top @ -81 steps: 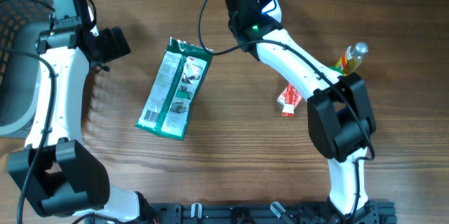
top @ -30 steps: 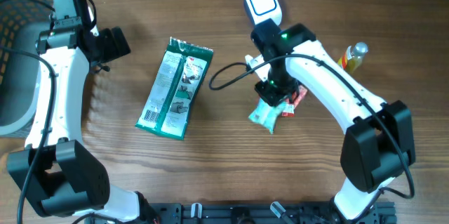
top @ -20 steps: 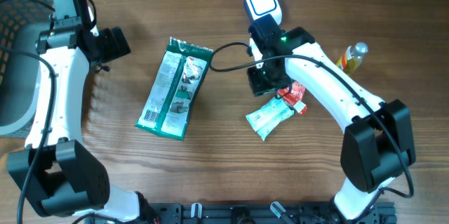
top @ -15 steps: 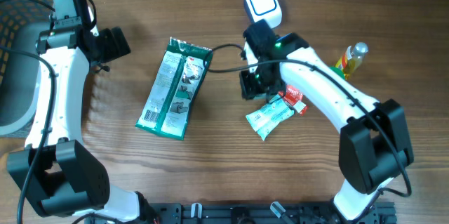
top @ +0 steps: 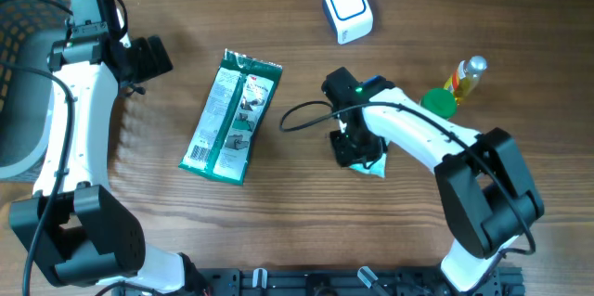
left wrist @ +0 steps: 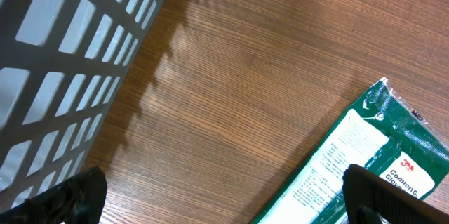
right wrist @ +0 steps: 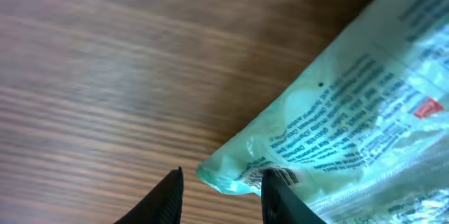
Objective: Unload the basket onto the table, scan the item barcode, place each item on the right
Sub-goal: 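Lower the wipes packet to the table right of center and release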
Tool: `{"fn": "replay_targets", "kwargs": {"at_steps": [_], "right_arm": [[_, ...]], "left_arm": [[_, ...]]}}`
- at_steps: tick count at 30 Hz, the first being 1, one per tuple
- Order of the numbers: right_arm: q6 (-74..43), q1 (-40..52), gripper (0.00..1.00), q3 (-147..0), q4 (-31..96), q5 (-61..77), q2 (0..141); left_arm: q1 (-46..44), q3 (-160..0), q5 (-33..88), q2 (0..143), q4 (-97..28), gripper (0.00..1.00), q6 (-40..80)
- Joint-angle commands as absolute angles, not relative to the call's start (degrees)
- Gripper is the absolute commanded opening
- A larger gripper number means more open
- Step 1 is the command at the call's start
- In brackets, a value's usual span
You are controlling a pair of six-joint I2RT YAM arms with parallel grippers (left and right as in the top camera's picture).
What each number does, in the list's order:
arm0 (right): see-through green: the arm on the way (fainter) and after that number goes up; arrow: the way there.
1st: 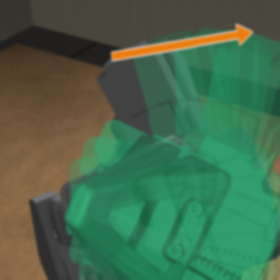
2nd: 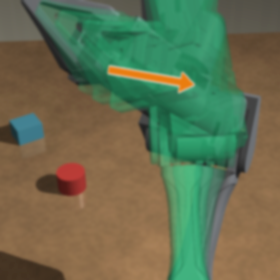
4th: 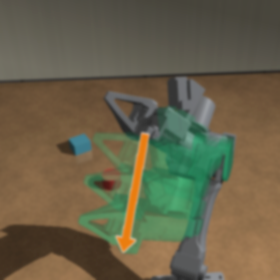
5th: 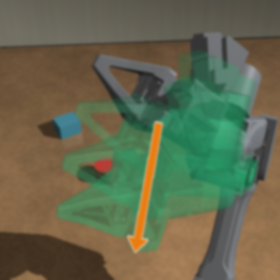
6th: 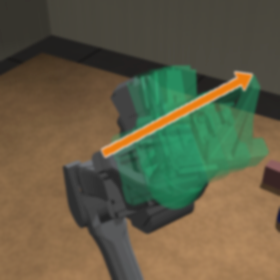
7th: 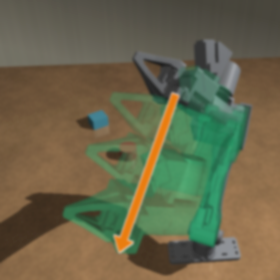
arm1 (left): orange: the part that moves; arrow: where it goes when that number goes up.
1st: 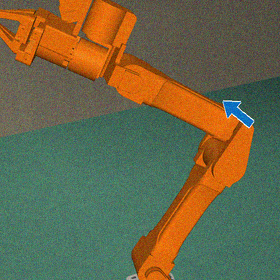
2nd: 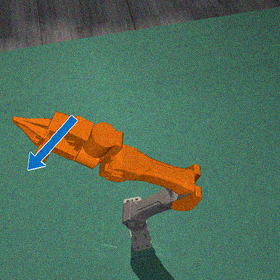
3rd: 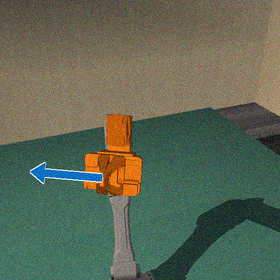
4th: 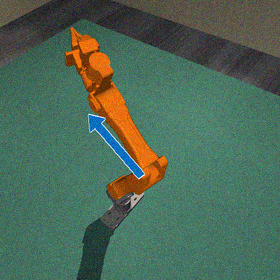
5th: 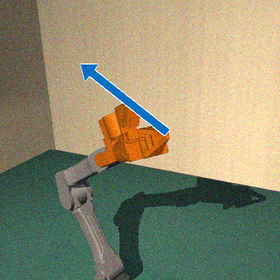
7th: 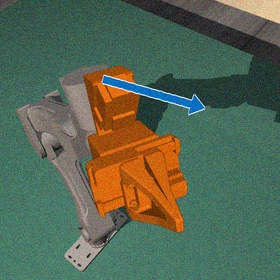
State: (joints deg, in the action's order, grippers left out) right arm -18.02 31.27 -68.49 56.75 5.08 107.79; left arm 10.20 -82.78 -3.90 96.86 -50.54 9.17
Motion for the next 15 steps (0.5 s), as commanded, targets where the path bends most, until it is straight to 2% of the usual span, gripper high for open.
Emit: {"fn": "replay_targets", "kwargs": {"at_steps": [1, 4, 9, 15], "right_arm": [[-18.0, 30.5, 0.38, -70.7, 55.3, 9.5, 108.3], [-17.8, 30.5, 0.41, -70.9, 46.8, 24.3, 108.3], [-24.4, 30.6, 0.43, -70.8, 31.7, 26.4, 108.3], [-25.9, 34.7, 0.29, -70.8, 17.3, 25.5, 108.4]], "left_arm": [[10.4, -83.2, -3.5, 96.7, -50.4, 1.00, 9.3], [10.4, -83.2, -3.5, 96.7, -50.4, 1.00, 9.3], [10.4, -83.2, -3.5, 96.7, -50.4, 1.00, 9.3], [10.4, -83.2, -3.5, 96.7, -50.4, 1.00, 9.3]]}}
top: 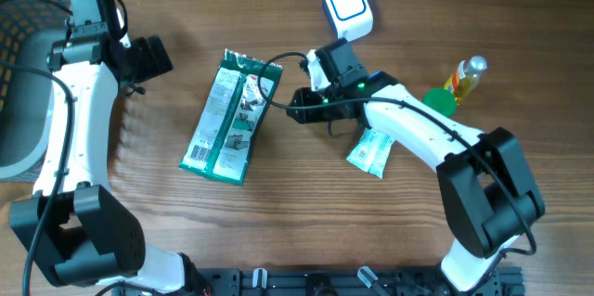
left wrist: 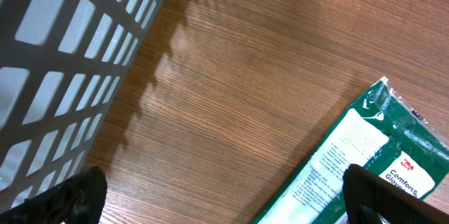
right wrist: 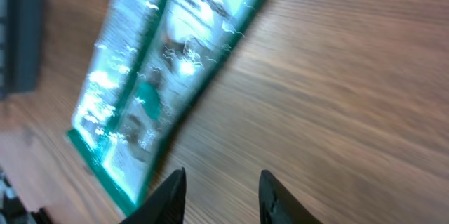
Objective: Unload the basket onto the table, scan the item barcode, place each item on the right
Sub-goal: 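Lower the wipes packet to the table right of center and release, then reach the right gripper left and grasp the green gloves pack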
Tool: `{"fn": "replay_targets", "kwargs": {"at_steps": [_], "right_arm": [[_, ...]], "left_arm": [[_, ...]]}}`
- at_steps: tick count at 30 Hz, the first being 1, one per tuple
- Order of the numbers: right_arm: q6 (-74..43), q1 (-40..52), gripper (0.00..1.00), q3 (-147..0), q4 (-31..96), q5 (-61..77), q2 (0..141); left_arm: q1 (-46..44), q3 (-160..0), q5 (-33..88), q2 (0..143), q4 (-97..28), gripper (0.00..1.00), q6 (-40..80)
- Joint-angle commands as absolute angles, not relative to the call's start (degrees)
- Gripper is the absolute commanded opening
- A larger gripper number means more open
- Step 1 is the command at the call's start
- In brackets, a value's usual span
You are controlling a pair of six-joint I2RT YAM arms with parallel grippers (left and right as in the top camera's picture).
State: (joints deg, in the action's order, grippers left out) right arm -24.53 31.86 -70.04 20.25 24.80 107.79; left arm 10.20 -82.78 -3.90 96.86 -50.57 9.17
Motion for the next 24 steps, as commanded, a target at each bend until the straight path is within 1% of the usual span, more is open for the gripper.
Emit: {"fn": "replay_targets", "kwargs": {"at_steps": [1, 5, 7, 9, 12, 15, 17, 18, 24], "right_arm": [[-26.8, 35.6, 0.28, -70.8, 16.5, 24.0, 108.4], [-28.5, 42.2, 0.26, -70.8, 13.8, 15.0, 109.0], [-28.5, 45.6, 0.25, -70.8, 10.6, 13.1, 110.3], [-28.5, 48.6, 0.20, -70.8, 6.9, 10.7, 112.0], [-28.5, 52.3, 0.21, -70.8, 3.1, 8.0, 115.6], [-28.5, 53.2, 0.21, -70.8, 1.5, 7.2, 118.7], [-28.5, 53.1, 0.18, -70.8, 2.0, 7.1, 119.5], [-28.4, 53.1, 0.16, -70.8, 2.9, 6.6, 119.5], [-28.5, 52.2, 0.13, -70.8, 8.7, 1.3, 119.5]], "left_arm": [[10.4, -83.2, -3.5, 96.7, -50.4, 1.00, 9.3], [10.4, -83.2, -3.5, 96.7, -50.4, 1.00, 9.3], [10.4, -83.2, -3.5, 96.7, -50.4, 1.00, 9.3], [10.4, -83.2, -3.5, 96.7, -50.4, 1.00, 9.3], [10.4, -83.2, -3.5, 96.7, -50.4, 1.00, 9.3], [10.4, -83.2, -3.5, 96.7, -50.4, 1.00, 9.3], [10.4, -83.2, -3.5, 96.7, -50.4, 1.00, 9.3], [10.4, -83.2, -3.5, 96.7, -50.4, 1.00, 9.3], [10.4, -83.2, -3.5, 96.7, -50.4, 1.00, 9.3]]}}
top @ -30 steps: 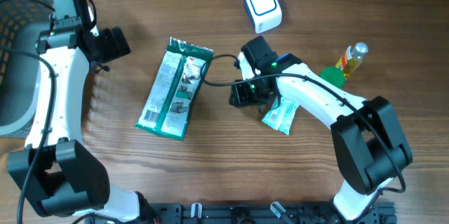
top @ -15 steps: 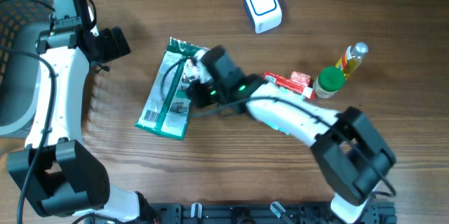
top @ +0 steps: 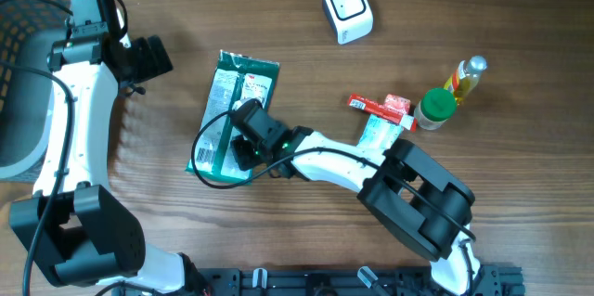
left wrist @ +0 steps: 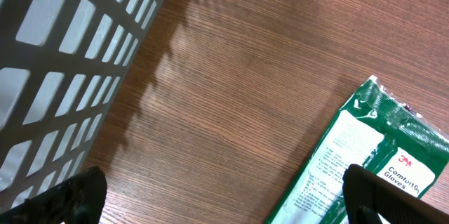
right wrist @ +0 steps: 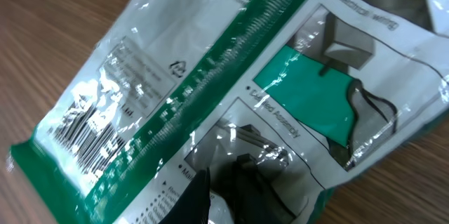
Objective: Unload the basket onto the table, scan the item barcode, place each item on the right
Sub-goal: 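Reach the right gripper left and grasp the green gloves pack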
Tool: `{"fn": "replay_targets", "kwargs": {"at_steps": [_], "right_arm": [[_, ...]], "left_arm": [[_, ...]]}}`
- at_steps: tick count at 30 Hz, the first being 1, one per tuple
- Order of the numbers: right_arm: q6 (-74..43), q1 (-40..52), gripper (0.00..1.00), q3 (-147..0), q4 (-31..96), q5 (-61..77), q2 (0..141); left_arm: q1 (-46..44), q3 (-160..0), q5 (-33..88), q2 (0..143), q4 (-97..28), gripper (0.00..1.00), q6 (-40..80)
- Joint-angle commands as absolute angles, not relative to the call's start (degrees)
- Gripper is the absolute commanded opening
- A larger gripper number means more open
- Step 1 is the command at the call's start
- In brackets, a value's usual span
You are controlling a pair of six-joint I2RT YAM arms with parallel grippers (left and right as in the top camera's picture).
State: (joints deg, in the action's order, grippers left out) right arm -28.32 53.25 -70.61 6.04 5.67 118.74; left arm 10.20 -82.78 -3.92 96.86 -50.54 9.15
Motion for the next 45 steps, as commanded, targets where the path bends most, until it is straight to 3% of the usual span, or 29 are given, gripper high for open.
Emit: {"fn": "replay_targets", "kwargs": {"at_steps": [1, 10, 22, 26, 31, 45], "right_arm": [[-28.5, 51.9, 0.13, -70.8, 9.7, 1.3, 119.5], [-28.5, 48.2, 0.15, -70.8, 18.6, 1.3, 115.6], [-26.9, 47.8, 0.14, -70.8, 14.0, 6.5, 115.0], [-21.5, 47.5, 0.19, -71.2, 12.4, 6.4, 111.7], [-14.0, 47.3, 0.07, -71.1, 7.7, 6.5, 109.9], [-13.5, 46.1, 0.08, -71.1, 1.9, 1.1, 119.7]], "left_arm": [[10.4, -83.2, -3.5, 96.7, -50.4, 1.00, 9.3], [10.4, -83.2, -3.5, 96.7, -50.4, 1.00, 9.3], [10.4, -83.2, -3.5, 96.7, -50.4, 1.00, 9.3], [10.4, -83.2, -3.5, 96.7, -50.4, 1.00, 9.3], [10.4, -83.2, -3.5, 96.7, -50.4, 1.00, 9.3], [10.4, -83.2, -3.5, 96.7, -50.4, 1.00, 9.3]]}}
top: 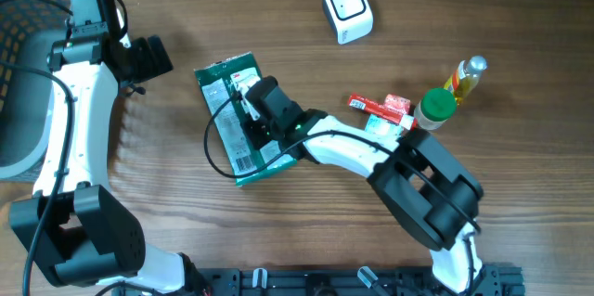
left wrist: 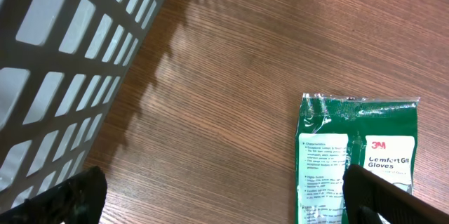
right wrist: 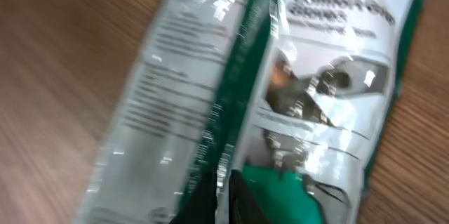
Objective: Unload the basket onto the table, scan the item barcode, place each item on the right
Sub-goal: 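Reach the right gripper left and grasp the green gloves pack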
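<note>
The green-and-white glove packet (top: 232,124) lies flat on the table left of centre, its top end toward the far left; the left wrist view shows that end (left wrist: 358,150). My right gripper (top: 260,118) sits on the packet's middle. In its own view the right gripper (right wrist: 226,185) has its dark fingers pinched together on the packet's centre seam (right wrist: 242,76). The white scanner (top: 347,8) stands at the far middle. By the basket my left gripper (left wrist: 224,196) stands wide open and holds nothing.
A grey mesh basket (top: 14,73) stands at the left edge, close to the left arm. On the right are a red packet (top: 379,103), a green-capped jar (top: 436,104) and a yellow bottle (top: 467,75). Bare wood (top: 232,18) lies left of the scanner.
The glove packet has turned on the table, its top end now pointing far left, and it lies a little further right. My right gripper is still on it. The left arm has not moved.
My right gripper was down at a small pale packet on the right. Then it was up near the scanner, with that packet left on the table. Then it was on the green glove packet, which has since turned under it.
</note>
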Tool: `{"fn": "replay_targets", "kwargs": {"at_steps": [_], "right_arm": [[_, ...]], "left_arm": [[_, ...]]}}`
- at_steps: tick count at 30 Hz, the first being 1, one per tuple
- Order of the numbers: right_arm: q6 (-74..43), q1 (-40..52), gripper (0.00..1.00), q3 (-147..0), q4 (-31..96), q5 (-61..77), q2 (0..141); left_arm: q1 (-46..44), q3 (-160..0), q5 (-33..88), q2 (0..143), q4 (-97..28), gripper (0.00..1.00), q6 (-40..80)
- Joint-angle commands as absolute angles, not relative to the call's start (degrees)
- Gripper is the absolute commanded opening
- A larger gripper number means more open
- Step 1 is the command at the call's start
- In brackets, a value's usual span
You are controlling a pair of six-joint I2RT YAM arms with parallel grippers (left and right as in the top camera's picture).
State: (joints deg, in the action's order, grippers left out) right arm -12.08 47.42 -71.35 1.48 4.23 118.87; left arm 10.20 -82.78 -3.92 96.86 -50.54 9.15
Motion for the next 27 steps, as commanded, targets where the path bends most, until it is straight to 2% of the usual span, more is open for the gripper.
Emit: {"fn": "replay_targets", "kwargs": {"at_steps": [1, 13, 19, 27], "right_arm": [[-13.6, 45.8, 0.08, -71.1, 2.4, 1.1, 119.7], [-13.8, 45.0, 0.08, -70.8, 4.9, -1.2, 119.7], [-17.0, 44.9, 0.08, -70.8, 7.8, -6.9, 119.7], [-23.8, 42.8, 0.08, -70.8, 11.7, -7.7, 118.7]], "left_arm": [[10.4, -83.2, -3.5, 96.7, -50.4, 1.00, 9.3], [10.4, -83.2, -3.5, 96.7, -50.4, 1.00, 9.3], [10.4, -83.2, -3.5, 96.7, -50.4, 1.00, 9.3], [10.4, -83.2, -3.5, 96.7, -50.4, 1.00, 9.3]]}}
